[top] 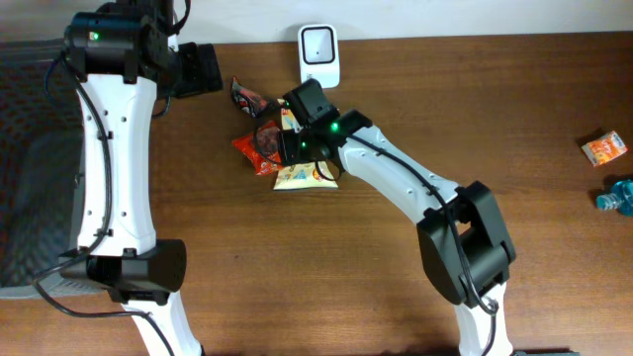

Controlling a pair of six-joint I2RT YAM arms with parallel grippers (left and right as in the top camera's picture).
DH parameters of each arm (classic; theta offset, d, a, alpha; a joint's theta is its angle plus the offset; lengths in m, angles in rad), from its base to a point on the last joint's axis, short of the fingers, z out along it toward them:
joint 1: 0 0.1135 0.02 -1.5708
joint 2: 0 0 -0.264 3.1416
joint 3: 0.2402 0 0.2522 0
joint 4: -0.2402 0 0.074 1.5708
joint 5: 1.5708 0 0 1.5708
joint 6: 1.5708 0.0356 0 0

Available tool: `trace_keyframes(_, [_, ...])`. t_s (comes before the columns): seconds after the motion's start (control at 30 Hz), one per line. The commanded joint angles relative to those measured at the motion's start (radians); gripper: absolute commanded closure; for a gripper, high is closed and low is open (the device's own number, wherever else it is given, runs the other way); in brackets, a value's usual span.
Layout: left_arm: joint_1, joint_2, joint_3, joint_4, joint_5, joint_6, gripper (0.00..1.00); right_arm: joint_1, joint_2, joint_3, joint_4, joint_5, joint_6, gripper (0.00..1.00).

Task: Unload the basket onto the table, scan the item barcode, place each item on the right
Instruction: 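Grasp the yellow-white wet-wipe pack with the right gripper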

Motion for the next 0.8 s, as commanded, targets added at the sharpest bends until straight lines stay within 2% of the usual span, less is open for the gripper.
trace_keyframes(0.0, [-0.003, 0.001, 0.000, -0.001, 0.007, -0.006, 0.01, 0.000, 0.055, -0.088, 0.100, -0.074, -0.026, 0.38])
trace_keyframes(0.03, [-0.003, 0.001, 0.000, -0.001, 0.007, -0.006, 0.01, 0.003, 0.063, -0.094, 0.141, -0.133, -0.066, 0.37])
trace_keyframes(0.13, [-0.003, 0.001, 0.000, -0.001, 0.007, -0.006, 0.01, 0.025, 0.071, -0.094, 0.205, -0.150, -0.067, 0.38])
trace_keyframes(0.33, [-0.003, 0.001, 0.000, -0.001, 0.007, -0.006, 0.01, 0.083, 0.047, -0.090, 0.201, -0.218, -0.172, 0.38])
trace_keyframes(0.43, [-0.003, 0.001, 0.000, -0.001, 0.007, -0.006, 0.01, 0.048, -0.042, -0.087, 0.135, -0.190, -0.169, 0.38])
trace_keyframes(0.53, [-0.003, 0.001, 0.000, -0.001, 0.007, -0.006, 0.01, -0.047, -0.155, -0.087, -0.010, -0.192, -0.163, 0.37])
trace_keyframes(0.67, [-0.003, 0.001, 0.000, -0.001, 0.007, -0.006, 0.01, -0.113, -0.162, -0.089, -0.090, -0.233, -0.159, 0.37])
trace_keyframes(0.73, [-0.003, 0.001, 0.000, -0.001, 0.007, -0.006, 0.01, -0.105, -0.122, -0.089, -0.064, -0.229, -0.138, 0.40])
trace_keyframes(0.77, [-0.003, 0.001, 0.000, -0.001, 0.007, -0.006, 0.01, -0.095, -0.087, -0.089, -0.023, -0.224, -0.115, 0.51])
